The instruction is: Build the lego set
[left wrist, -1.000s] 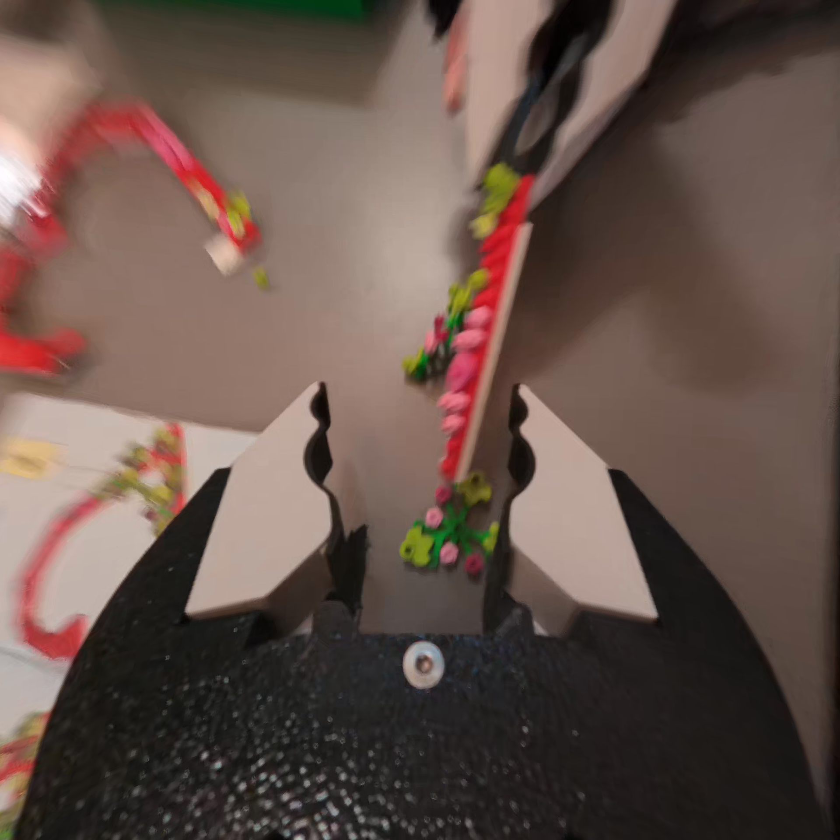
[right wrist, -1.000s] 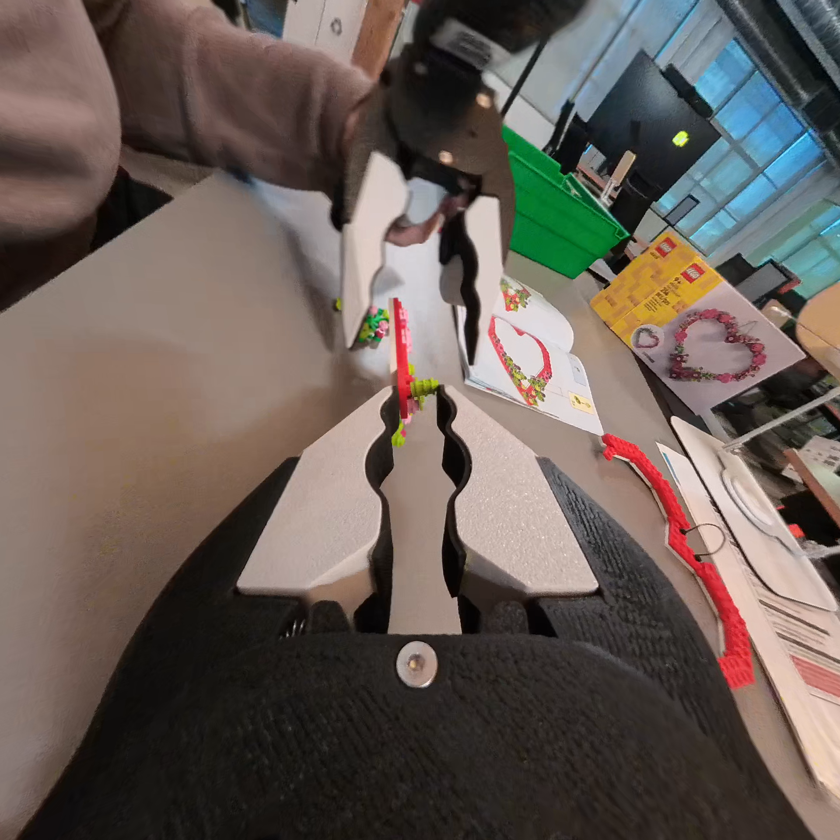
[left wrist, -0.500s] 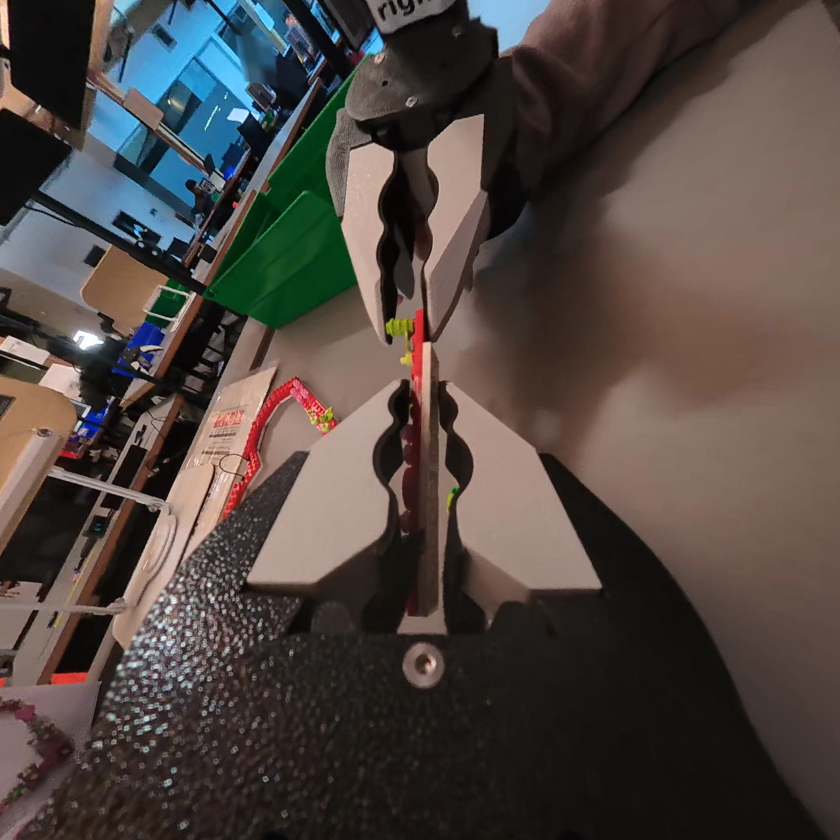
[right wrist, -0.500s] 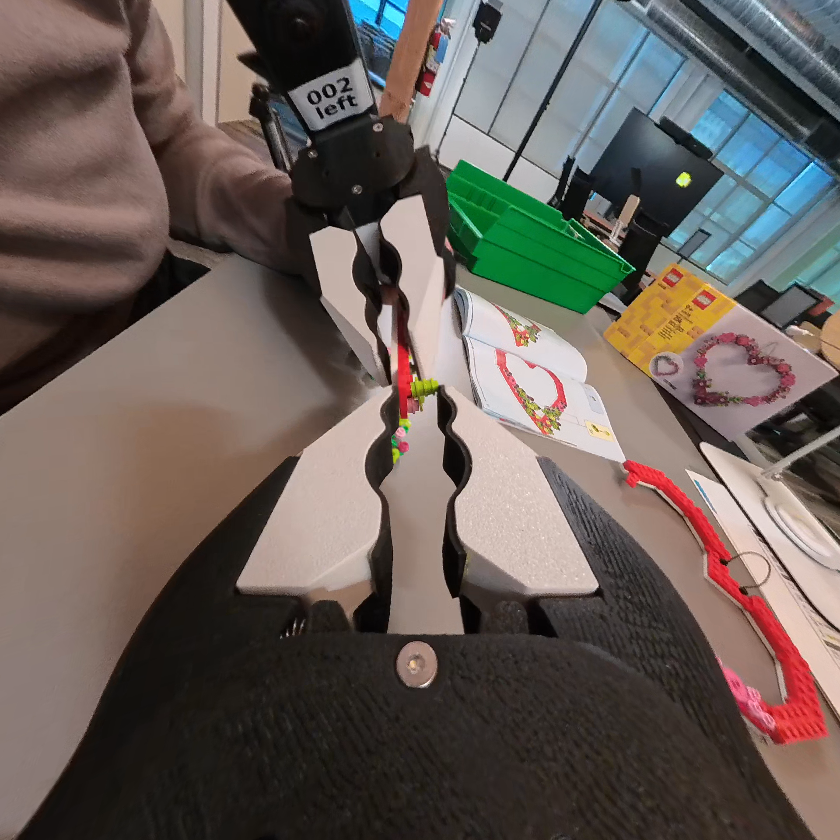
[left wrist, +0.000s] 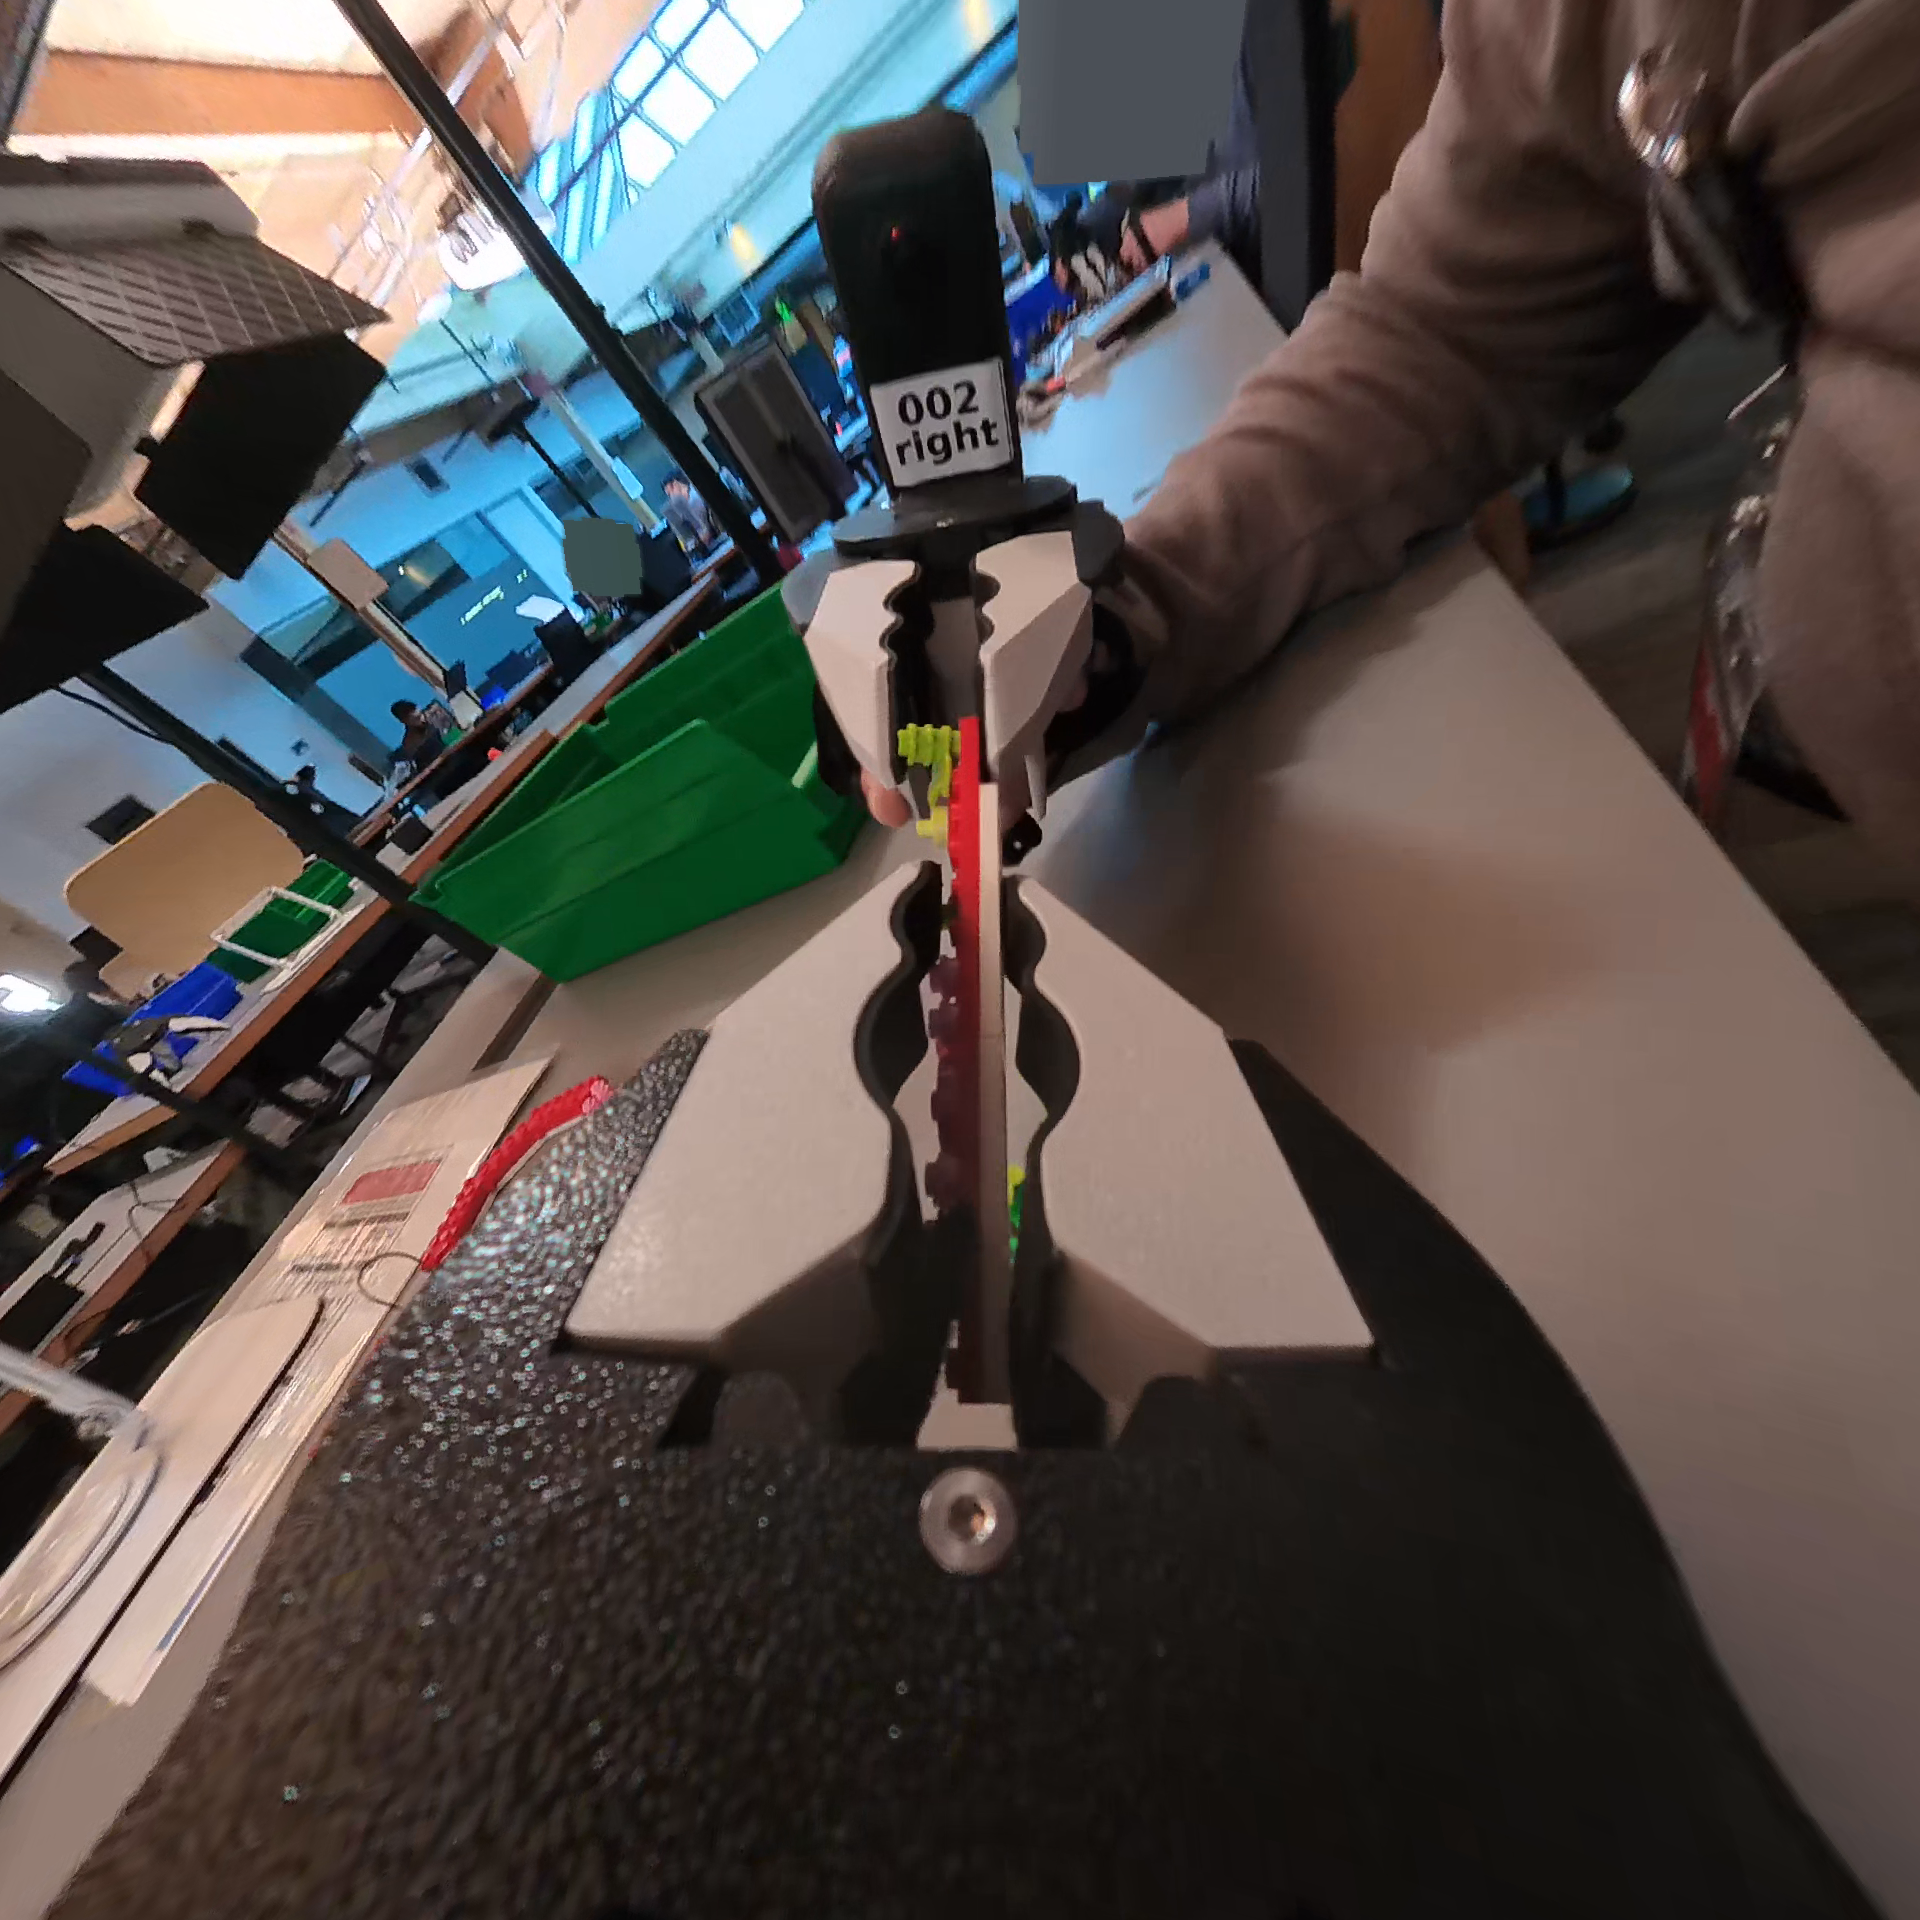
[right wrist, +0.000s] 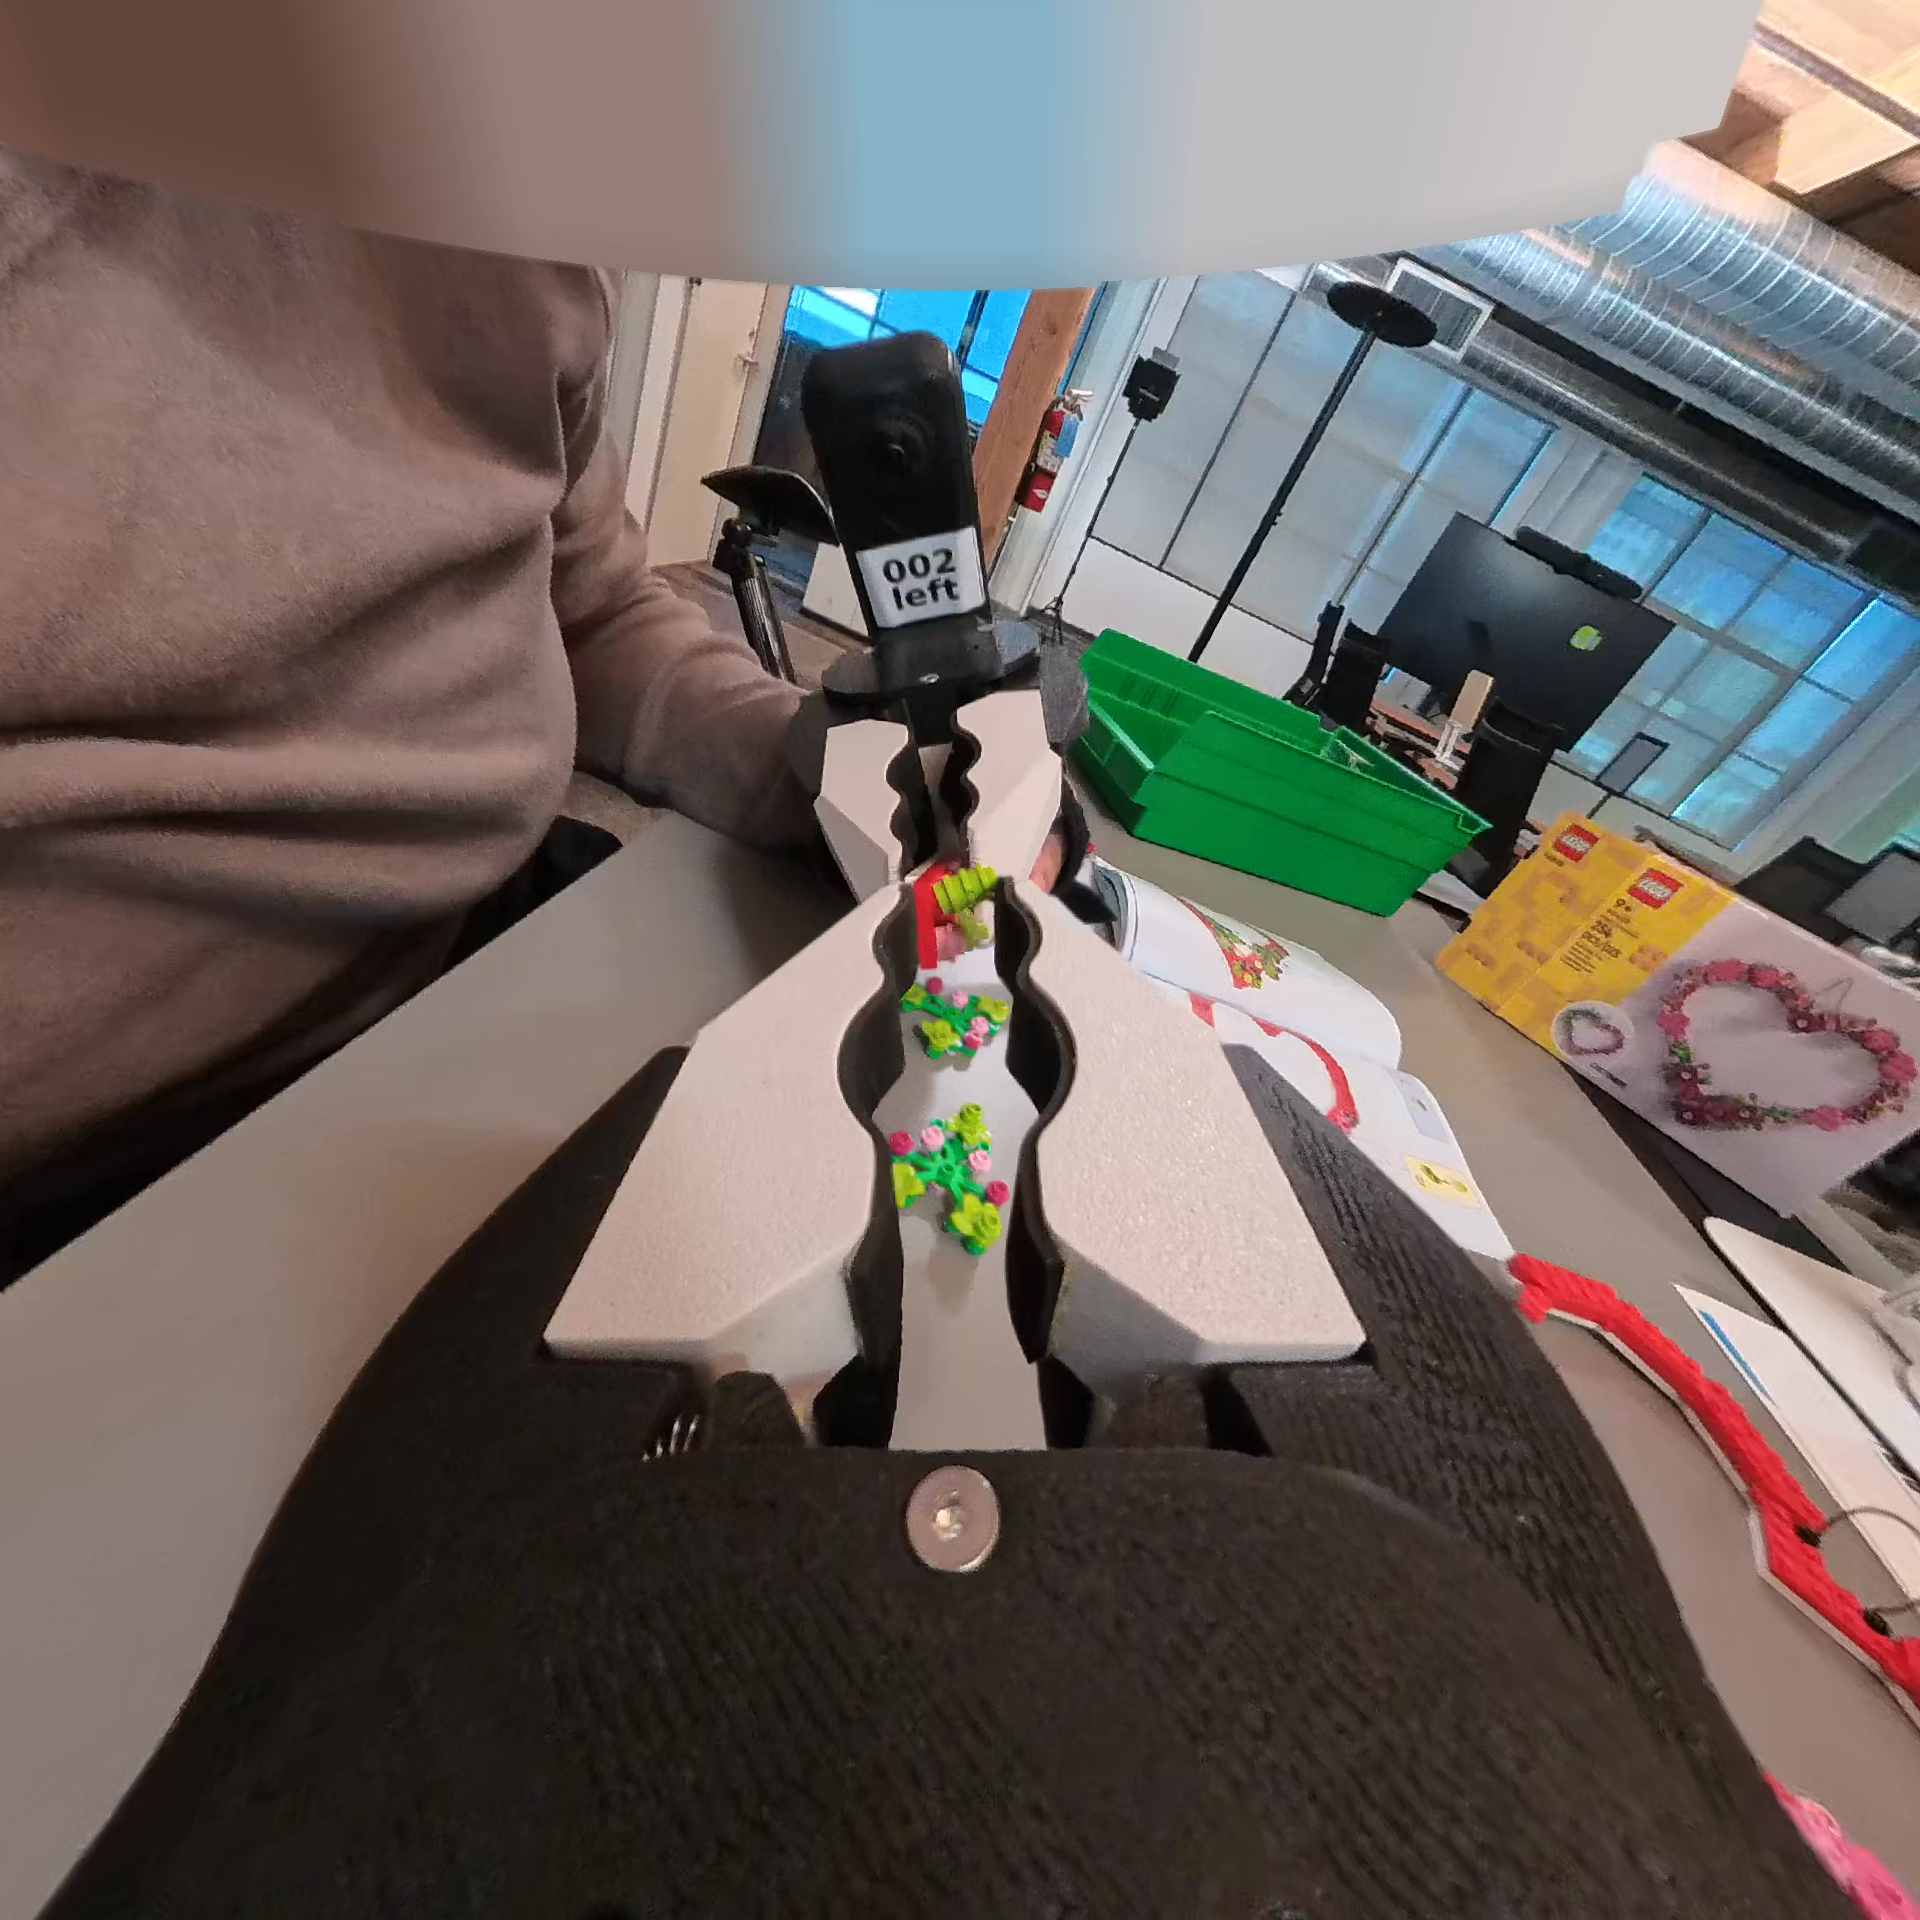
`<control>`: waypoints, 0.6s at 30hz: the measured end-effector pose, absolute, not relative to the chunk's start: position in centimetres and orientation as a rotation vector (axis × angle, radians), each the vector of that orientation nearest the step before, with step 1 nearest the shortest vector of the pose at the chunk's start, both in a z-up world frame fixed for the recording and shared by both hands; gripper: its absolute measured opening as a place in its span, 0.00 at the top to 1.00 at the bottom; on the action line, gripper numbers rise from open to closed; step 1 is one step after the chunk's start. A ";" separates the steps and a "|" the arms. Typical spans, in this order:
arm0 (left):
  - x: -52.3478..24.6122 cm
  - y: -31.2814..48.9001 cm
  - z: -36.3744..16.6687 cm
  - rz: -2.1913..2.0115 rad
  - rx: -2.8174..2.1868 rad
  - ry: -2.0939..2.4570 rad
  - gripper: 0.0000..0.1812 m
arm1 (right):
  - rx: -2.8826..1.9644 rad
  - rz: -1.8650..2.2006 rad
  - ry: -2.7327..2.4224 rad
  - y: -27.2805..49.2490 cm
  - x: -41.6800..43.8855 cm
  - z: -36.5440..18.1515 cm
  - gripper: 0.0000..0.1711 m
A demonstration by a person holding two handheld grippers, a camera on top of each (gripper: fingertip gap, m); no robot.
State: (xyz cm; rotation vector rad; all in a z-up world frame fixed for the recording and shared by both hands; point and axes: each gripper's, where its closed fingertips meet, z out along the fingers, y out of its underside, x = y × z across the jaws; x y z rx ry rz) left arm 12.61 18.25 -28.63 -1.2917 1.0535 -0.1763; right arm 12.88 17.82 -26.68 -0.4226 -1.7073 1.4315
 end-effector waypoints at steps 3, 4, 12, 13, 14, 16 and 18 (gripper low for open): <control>12.7 18.1 -28.3 -0.155 -1.266 1.052 0.96 | -0.443 1.483 -1.698 17.7 12.9 -26.3 0.93; 12.7 18.2 -28.3 -0.140 -1.266 1.056 0.96 | -0.446 1.487 -1.697 17.8 12.9 -26.3 0.93; 12.5 18.2 -28.9 -0.054 -1.275 1.093 0.95 | -0.394 1.356 -1.667 18.0 12.7 -26.9 0.92; 12.5 18.2 -28.9 -0.049 -1.272 1.096 0.95 | -0.392 1.352 -1.666 18.0 12.7 -27.0 0.92; 12.5 18.2 -28.8 -0.044 -1.265 1.095 0.95 | -0.389 1.352 -1.662 18.0 12.7 -26.9 0.91; 12.5 18.1 -28.7 -0.029 -1.253 1.104 0.95 | -0.383 1.350 -1.665 17.8 12.8 -26.9 0.91; 12.6 18.0 -28.7 -0.014 -1.243 1.112 0.95 | -0.374 1.342 -1.668 17.7 12.8 -26.9 0.91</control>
